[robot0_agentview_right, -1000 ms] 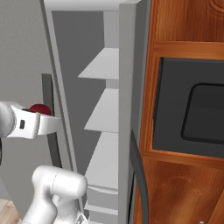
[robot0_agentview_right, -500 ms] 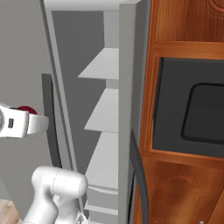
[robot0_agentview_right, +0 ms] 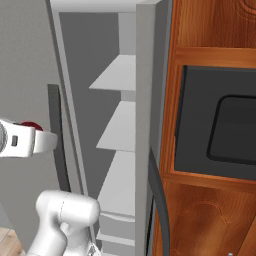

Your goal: Take the pear, tangerine, and lime from the freezer and place them in the bowl on the counter.

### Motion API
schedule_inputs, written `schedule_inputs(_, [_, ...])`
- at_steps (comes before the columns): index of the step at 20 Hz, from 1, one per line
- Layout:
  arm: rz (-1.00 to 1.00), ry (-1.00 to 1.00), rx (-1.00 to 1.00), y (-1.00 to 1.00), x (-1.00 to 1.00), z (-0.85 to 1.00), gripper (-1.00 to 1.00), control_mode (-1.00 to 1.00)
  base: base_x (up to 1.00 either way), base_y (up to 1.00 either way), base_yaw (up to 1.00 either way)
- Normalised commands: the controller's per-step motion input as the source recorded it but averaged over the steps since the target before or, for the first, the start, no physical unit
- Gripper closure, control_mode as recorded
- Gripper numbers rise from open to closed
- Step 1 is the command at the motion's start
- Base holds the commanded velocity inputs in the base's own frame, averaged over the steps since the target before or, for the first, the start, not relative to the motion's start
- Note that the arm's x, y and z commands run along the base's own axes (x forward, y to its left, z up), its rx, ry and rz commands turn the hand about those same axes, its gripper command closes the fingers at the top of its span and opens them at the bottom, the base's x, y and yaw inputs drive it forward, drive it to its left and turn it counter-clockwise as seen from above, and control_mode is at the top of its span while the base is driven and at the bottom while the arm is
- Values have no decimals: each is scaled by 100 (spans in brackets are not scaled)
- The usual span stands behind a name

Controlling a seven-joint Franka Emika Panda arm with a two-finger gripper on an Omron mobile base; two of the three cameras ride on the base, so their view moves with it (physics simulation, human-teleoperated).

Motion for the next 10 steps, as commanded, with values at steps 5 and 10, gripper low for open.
schedule_inputs(5, [0, 0, 0, 0, 0, 0, 100, 100, -43, 38, -7])
schedule_inputs(10, [0, 0, 0, 0, 0, 0, 100, 100, -49, 100, 0])
